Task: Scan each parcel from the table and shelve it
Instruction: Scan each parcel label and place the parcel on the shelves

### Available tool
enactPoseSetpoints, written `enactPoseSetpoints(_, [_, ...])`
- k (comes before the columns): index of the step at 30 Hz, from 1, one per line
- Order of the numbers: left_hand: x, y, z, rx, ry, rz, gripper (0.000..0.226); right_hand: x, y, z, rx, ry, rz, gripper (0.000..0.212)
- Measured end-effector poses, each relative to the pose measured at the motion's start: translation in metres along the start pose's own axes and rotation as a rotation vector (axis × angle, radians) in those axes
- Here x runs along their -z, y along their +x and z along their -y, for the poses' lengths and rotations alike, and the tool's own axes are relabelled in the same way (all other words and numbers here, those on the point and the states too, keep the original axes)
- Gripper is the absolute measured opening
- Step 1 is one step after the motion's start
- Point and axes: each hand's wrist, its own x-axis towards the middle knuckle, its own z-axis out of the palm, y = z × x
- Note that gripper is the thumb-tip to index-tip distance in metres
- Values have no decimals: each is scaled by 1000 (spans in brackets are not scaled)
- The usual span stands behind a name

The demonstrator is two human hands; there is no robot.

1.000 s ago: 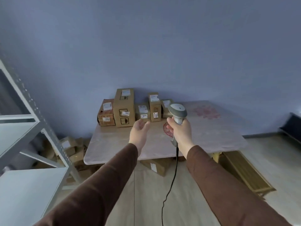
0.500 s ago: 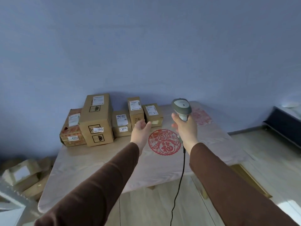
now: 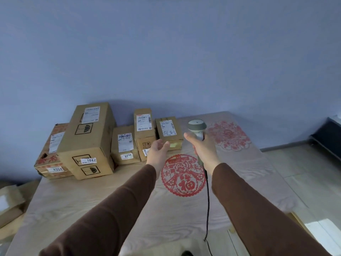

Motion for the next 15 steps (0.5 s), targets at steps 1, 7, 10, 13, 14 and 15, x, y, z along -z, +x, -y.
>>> enactPoseSetpoints(1, [-6,12,2,15,1,-7,56,-1,15,-8,-12,-11,4,41])
enactPoseSetpoints(7, [-41,84,17,104,-2,-102,59,-11,108,-51,-86,-78,1,15])
enactPoseSetpoints(10, [-53,119,26,138,-9,-135,64,-17,146,-70,-130,-39,6,14])
enactPoseSetpoints(13, [-62,150,34,180,-19,-175,68,-25,176,-85,-157,-31,-7,14])
enactPoseSetpoints(14, [-64,160,37,194,-20,-185,69,-28,184,-90,-173,-33,-15,14])
enactPoseSetpoints(15, [-66,170,41,212,-22,-195,69,-31,192,-94,-191,-34,-17,15])
